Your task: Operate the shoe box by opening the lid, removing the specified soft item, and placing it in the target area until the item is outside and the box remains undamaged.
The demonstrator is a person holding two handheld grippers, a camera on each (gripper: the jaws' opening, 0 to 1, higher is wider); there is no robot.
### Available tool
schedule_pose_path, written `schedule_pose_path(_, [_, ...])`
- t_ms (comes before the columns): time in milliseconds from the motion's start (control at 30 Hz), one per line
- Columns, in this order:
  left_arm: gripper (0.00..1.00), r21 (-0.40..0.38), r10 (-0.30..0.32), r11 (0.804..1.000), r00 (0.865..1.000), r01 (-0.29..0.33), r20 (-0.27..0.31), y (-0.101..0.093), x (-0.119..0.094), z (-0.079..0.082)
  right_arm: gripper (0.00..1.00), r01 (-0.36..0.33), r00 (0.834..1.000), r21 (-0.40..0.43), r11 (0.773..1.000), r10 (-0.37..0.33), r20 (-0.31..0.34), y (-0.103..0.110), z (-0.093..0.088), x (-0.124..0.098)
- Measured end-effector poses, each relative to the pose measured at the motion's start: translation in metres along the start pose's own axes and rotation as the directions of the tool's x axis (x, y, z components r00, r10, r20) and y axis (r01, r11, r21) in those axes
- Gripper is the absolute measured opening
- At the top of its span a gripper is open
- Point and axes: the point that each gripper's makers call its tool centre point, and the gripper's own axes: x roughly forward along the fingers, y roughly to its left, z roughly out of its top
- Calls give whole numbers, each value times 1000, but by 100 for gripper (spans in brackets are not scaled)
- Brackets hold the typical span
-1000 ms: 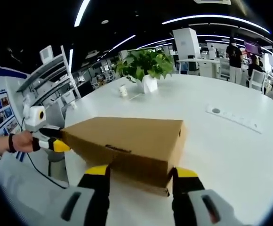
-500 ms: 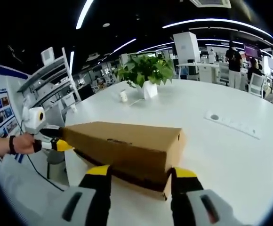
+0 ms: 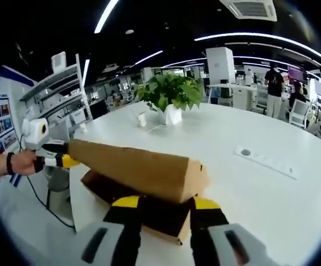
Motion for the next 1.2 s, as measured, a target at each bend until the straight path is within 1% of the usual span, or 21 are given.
schedule_pose_path(167, [25,-12,29,1000,999,-29,25,8,-1,9,32,26,1000,-14,1000,-26,15,-4,8,7])
schedule_pose_path(267, [21,-15,48,999,998,-47,36,13,-2,14,33,55,998,-27,998,-55,19,-11,13,9])
schedule_pose_path(400, [12,-23,75,997,996,-74,39,19,-2,15,32,86,995,-18,996,-85,44,-21,23,9])
schedule_pose_path(500, [12,-32,79,996,996,-77,47,20,-1,18,29,92,994,-12,996,-91,60,-26,30,10])
schedule_pose_path(633, [10,-38,92,995,994,-90,57,22,0,22,25,107,992,-39,993,-105,64,-31,37,11])
schedule_pose_path(700, [9,-41,97,995,993,-94,60,23,0,23,18,108,992,-41,993,-105,66,-30,38,10])
schedule_pose_path(733, [9,-41,99,995,993,-96,62,23,0,24,12,108,992,-40,993,-105,68,-32,38,10])
schedule_pose_path(767, [9,-42,99,994,993,-97,62,24,0,25,6,123,990,-41,992,-120,74,-35,40,10])
schedule_pose_path(867, [8,-40,100,994,993,-98,67,24,0,28,5,124,989,-36,992,-121,80,-36,43,12])
schedule_pose_path(1000, [7,-41,100,994,992,-98,70,25,0,30,4,137,988,-55,989,-132,82,-39,45,14])
schedule_pose_path(1200, [6,-46,111,993,991,-108,72,27,0,34,4,146,988,-71,987,-141,66,-42,47,20])
